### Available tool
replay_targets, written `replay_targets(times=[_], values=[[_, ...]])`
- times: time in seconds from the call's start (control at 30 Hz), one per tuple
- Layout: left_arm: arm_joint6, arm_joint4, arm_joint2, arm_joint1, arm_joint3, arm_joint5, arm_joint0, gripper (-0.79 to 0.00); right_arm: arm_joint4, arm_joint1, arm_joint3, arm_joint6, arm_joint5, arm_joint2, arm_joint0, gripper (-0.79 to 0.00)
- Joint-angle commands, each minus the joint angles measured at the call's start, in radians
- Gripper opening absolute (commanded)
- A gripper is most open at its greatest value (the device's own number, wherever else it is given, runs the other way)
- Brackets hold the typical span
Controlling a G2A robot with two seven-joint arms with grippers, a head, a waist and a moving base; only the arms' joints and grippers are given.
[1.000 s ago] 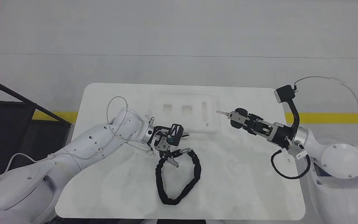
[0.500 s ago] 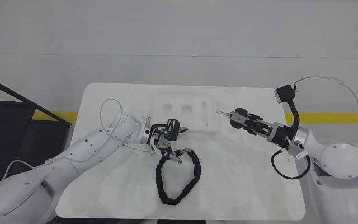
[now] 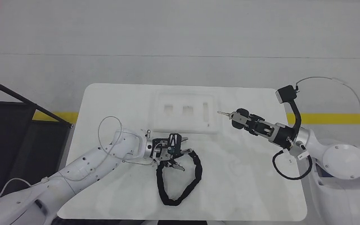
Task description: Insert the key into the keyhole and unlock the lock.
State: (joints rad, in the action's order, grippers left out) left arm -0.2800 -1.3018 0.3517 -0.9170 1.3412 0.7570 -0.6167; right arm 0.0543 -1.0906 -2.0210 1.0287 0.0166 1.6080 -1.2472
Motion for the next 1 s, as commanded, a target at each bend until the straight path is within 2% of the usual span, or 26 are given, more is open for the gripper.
replay_targets(times=[0.0,0.07,0.17,0.33,0.37,0.4,0.43,0.5,0.53,0.97], values=[[0.007,-0.013,0.009,0.001,0.005,-0.002,-0.011,-0.055,0.000,0.000,0.000,0.000,0.000,0.000,0.000,-0.785],[0.011,-0.020,0.017,0.000,0.003,-0.004,-0.019,-0.068,0.000,0.000,0.000,0.000,0.000,0.000,0.000,-0.785],[0.010,-0.030,0.028,-0.004,-0.006,-0.009,-0.030,-0.203,0.000,0.000,0.000,0.000,0.000,0.000,0.000,-0.785],[-0.003,-0.057,0.039,-0.015,-0.025,-0.011,-0.043,-0.222,0.000,0.000,0.000,0.000,0.000,0.000,0.000,-0.785],[-0.002,-0.067,0.040,-0.018,-0.029,-0.011,-0.043,-0.271,0.000,0.000,0.000,0.000,0.000,0.000,0.000,-0.785],[-0.001,-0.075,0.040,-0.021,-0.034,-0.011,-0.044,-0.363,0.000,0.000,0.000,0.000,0.000,0.000,0.000,-0.785],[-0.002,-0.076,0.042,-0.024,-0.041,-0.015,-0.046,-0.394,0.000,0.000,0.000,0.000,0.000,0.000,0.000,-0.785],[-0.003,-0.077,0.045,-0.032,-0.052,-0.018,-0.048,-0.394,0.000,0.000,0.000,0.000,0.000,0.000,0.000,-0.785],[-0.004,-0.078,0.047,-0.035,-0.057,-0.021,-0.049,-0.425,0.000,0.000,0.000,0.000,0.000,0.000,0.000,-0.785],[0.005,-0.091,0.074,-0.073,-0.108,-0.018,-0.059,-0.406,0.000,0.000,0.000,0.000,0.000,0.000,0.000,-0.785]])
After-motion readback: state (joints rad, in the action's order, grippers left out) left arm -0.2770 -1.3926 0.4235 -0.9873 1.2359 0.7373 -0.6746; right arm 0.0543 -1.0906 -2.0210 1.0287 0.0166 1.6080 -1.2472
